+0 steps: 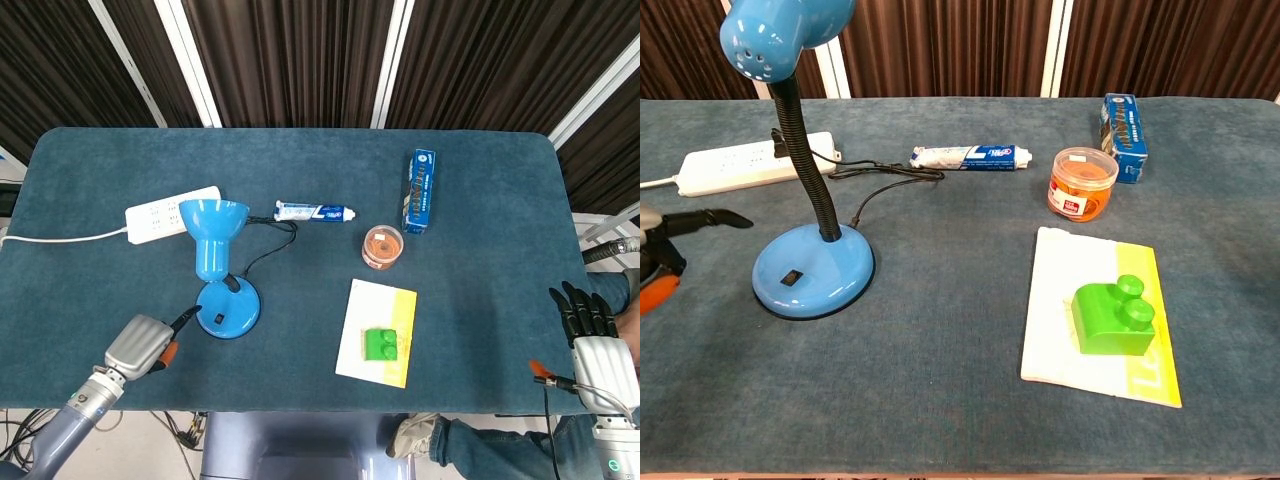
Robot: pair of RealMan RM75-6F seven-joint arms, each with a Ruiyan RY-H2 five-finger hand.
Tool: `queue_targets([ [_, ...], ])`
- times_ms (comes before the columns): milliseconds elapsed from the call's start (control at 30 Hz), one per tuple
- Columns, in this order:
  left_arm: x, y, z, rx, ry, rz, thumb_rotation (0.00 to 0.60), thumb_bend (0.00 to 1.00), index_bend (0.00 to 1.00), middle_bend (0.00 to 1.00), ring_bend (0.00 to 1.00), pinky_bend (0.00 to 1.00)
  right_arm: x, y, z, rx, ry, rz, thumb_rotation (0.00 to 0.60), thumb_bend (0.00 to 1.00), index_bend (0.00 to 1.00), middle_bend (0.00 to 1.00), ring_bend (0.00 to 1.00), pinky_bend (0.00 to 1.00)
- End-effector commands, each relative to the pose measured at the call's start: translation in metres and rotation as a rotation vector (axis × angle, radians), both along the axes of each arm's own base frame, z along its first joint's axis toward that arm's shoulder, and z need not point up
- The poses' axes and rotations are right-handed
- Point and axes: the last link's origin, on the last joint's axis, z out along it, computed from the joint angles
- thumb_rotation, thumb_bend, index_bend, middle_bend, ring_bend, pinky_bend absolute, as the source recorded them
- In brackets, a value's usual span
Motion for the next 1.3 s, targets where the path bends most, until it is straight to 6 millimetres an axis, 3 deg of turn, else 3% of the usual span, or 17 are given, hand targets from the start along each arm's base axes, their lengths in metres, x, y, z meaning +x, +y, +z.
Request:
queue_targets([
  [33,-0.001,0.0,-0.007,-0.013,0.01,0.005,0.6,0.61,0.05,0.72,0.66,0.71,0.0,0.0,0.0,0.0,0.0,-0.003,0.6,0.11,0.0,0.02,0.04,0.0],
  [700,0.011,0.006,-0.04,-0.081,0.015,-0.005,0.6,0.61,0.05,0.71,0.66,0.71,-0.001,0.0,0.0,-0.002,-0.006,-0.016,0.6,0.11,0.0,0.02,0.04,0.0],
  [1300,0.005,0.006,-0.048,-0.091,0.031,0.024,0.6,0.61,0.05,0.71,0.66,0.71,-0.001,-0.001,-0.001,-0.019,-0.015,-0.04,0.6,0.11,0.0,0.02,0.04,0.0],
])
